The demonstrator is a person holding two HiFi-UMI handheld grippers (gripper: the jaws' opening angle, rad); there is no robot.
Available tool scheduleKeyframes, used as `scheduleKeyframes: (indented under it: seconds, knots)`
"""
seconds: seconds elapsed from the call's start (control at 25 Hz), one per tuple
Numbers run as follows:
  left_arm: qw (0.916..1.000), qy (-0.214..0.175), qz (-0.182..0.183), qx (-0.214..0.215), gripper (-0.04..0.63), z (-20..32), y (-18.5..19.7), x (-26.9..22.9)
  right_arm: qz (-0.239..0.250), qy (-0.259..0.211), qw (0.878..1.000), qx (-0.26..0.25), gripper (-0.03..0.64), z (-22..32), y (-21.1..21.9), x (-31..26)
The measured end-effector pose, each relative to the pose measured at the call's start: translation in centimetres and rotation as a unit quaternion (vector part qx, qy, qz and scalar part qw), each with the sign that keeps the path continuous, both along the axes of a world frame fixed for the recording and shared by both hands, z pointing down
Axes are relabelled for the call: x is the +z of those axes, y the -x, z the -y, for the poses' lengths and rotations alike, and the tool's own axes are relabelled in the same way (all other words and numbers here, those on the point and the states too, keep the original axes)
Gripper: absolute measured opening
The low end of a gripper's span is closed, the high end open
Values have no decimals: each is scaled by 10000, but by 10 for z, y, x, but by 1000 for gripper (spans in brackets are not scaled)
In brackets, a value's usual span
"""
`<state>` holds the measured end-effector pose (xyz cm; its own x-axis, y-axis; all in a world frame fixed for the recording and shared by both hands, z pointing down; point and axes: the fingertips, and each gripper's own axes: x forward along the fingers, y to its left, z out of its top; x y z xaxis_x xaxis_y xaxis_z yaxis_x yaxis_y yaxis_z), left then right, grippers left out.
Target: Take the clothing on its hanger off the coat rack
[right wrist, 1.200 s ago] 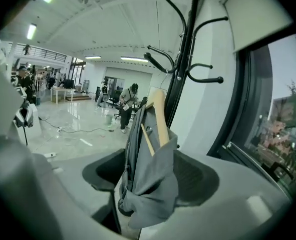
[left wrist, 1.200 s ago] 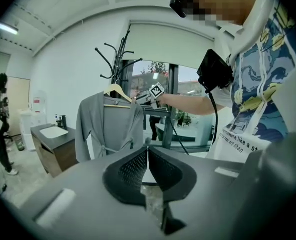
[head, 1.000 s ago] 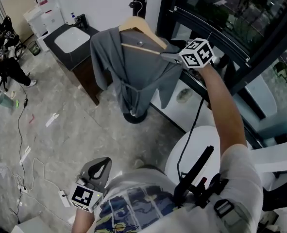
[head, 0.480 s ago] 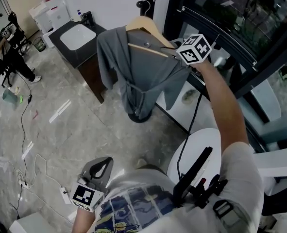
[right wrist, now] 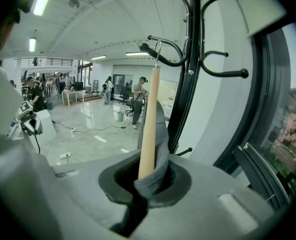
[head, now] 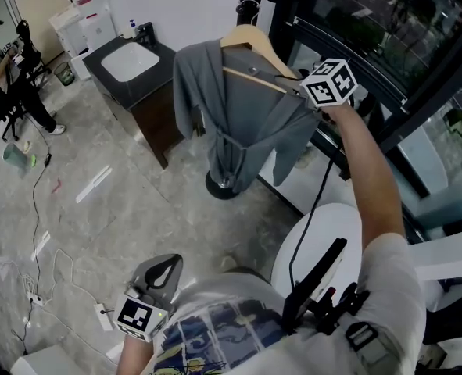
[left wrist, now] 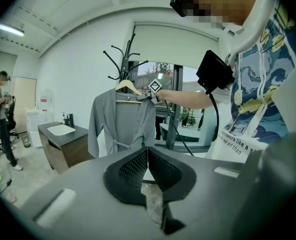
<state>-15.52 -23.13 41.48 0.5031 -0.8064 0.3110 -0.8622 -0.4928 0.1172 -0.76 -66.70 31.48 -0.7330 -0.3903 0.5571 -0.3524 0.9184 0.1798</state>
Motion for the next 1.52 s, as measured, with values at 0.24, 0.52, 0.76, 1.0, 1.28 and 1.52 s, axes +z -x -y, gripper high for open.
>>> scheduleKeyframes:
  seconds: [0.24, 0.52, 0.76, 1.0, 1.28, 1.52]
  knots:
    - [9999, -38, -139, 68, 8, -33, 13, -2, -123, -244, 9996, 90, 6, -47, -3, -21]
    - [9995, -33, -198, 253, 8, -79, 32, -1, -79, -344, 9993, 135, 7, -123, 0, -32]
    - [9987, -57, -183, 462, 8, -116, 44, -3, 8, -399, 9992, 90, 8, -204, 7, -27]
    - [9976, -107, -188, 661, 8, -148, 52, -2, 119, -313, 9994, 4, 8, -289, 8, -17]
    - [9957, -157, -195, 893, 8, -170, 43, -2, 137, -349, 9989, -292, 8, -375, 20, -12]
    - [9935, -247, -188, 1094, 8, -180, 34, -8, 182, -315, 9983, -460, 8, -438, 26, -5]
